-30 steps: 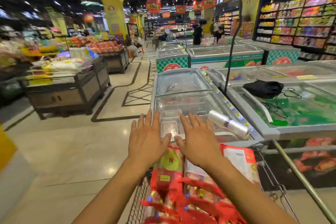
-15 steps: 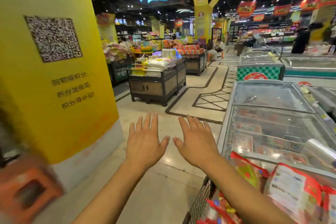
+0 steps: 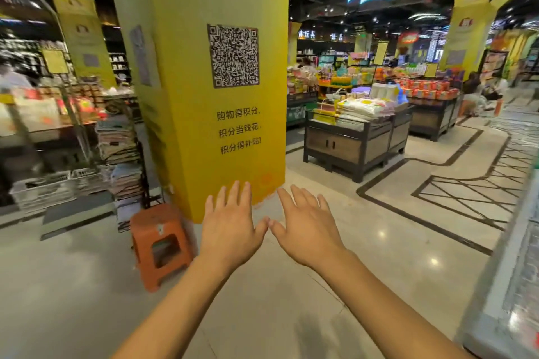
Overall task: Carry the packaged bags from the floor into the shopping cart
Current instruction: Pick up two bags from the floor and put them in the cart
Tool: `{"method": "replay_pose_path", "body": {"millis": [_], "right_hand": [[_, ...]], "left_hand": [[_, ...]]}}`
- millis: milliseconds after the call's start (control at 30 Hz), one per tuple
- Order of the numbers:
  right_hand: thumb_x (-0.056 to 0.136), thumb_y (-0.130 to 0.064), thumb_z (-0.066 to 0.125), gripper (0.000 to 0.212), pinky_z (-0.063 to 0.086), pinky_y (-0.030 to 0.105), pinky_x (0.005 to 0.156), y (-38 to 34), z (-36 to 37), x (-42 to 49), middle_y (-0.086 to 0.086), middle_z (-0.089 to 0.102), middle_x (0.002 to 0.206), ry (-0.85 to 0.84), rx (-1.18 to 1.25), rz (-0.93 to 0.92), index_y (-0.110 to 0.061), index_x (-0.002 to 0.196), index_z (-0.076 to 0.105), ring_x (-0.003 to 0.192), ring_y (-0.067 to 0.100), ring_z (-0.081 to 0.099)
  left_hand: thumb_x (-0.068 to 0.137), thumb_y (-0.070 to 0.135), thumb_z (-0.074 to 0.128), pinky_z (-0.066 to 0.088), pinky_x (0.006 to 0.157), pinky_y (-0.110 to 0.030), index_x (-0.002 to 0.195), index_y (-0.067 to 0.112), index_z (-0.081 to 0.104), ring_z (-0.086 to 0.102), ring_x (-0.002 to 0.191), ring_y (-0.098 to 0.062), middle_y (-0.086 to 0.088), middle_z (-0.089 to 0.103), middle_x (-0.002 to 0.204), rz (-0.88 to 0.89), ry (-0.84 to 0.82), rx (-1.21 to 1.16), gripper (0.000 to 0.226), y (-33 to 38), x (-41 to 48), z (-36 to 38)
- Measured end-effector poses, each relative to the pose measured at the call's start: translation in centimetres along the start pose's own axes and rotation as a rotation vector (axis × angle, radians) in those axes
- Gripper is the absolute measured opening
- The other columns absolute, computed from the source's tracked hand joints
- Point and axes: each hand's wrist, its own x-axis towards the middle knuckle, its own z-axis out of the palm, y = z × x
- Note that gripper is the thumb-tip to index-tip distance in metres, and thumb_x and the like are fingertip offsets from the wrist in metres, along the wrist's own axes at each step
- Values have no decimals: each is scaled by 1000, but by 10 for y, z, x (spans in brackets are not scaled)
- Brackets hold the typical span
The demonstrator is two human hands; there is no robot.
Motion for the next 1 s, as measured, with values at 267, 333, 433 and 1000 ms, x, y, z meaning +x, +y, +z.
{"method": "replay_pose_path", "body": {"millis": [267, 333, 433, 1000], "right_hand": [[102, -56, 40, 74, 12, 50, 125, -119, 28, 72, 10, 15, 169, -40, 44, -214, -23, 163, 14, 156, 27, 14], [102, -56, 41, 74, 11, 50, 125, -157, 34, 83, 10, 15, 169, -47, 63, -278, -23, 163, 13, 156, 28, 14], [102, -55, 42, 74, 11, 50, 124, -214, 44, 94, 10, 16, 169, -51, 86, -405, -22, 162, 14, 155, 28, 15], [104, -55, 38, 73, 9, 50, 125, -469, 74, 42, 8, 12, 170, -175, 238, -1028, -24, 163, 9, 156, 28, 12]], "left_hand": [[85, 69, 21, 17, 125, -50, 164, 18, 13, 19, 155, -31, -8, 18, 170, -257, 22, 57, 94, -133, -10, -9], [84, 68, 21, 16, 125, -51, 164, 17, 13, 18, 156, -32, -8, 18, 170, -329, 27, 61, 95, -167, -21, -15], [87, 67, 21, 13, 125, -51, 164, 18, 10, 15, 156, -31, -8, 13, 171, -453, 33, 94, 92, -214, -45, -27], [100, 66, 34, 8, 126, -49, 164, 22, 4, 6, 158, -30, -6, 6, 172, -1086, 69, 332, 84, -370, -237, -88]]}}
